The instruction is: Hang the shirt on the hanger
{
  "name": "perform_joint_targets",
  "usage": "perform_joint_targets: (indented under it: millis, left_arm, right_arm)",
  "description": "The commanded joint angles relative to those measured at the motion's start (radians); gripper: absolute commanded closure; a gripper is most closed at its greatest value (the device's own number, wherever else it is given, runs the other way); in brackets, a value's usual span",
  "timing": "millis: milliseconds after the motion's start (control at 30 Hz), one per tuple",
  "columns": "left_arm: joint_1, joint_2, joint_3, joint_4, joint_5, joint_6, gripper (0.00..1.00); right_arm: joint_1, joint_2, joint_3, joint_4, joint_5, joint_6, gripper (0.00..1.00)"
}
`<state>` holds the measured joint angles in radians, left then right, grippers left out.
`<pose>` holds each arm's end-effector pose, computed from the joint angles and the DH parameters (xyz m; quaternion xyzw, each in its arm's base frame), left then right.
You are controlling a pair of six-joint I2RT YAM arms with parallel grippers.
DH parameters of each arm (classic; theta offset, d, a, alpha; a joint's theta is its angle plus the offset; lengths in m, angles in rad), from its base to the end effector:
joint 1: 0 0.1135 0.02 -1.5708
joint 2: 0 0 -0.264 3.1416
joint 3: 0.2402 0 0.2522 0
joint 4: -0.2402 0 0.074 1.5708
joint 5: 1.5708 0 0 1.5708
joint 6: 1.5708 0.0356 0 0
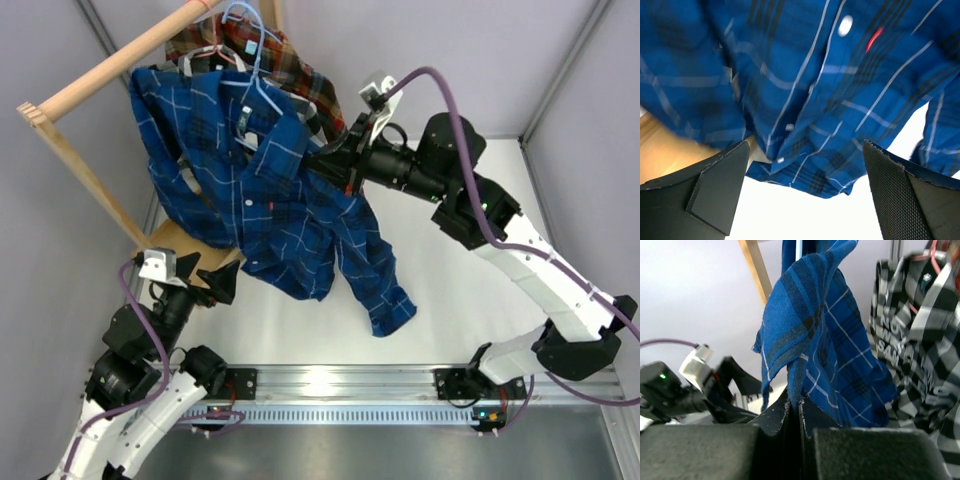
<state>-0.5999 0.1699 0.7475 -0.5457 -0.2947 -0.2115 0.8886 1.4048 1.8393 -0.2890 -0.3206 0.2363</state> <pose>0.0391 -0.0142 0.3456 0.0293 0.6956 -0.1866 0.6932 0.1678 0.2244 0.5470 -0.3212 0.5727 0.4866 0.5762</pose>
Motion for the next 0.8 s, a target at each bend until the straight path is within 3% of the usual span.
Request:
perform_joint_targets:
  millis: [0,400,767]
  left_arm:
    - [0.009,-0.007,-0.007,0.03,-0.017,-0.008,0.02]
    - [0.018,-0.021,-0.007,0.027,-0.038,-0.011,0.02]
    - [0.029,-0.02,-0.01,0.027,-0.044,-0.014,0.02]
  right_arm:
    - [0.033,-0.081,-0.067,0.244,0.071,-0.035,1.0]
    - [0.098,0.011,-0.201,0.404,0.169,-0.048,1.0]
    - [0.116,0.151,-0.135,0.458,0.183,-0.022,1.0]
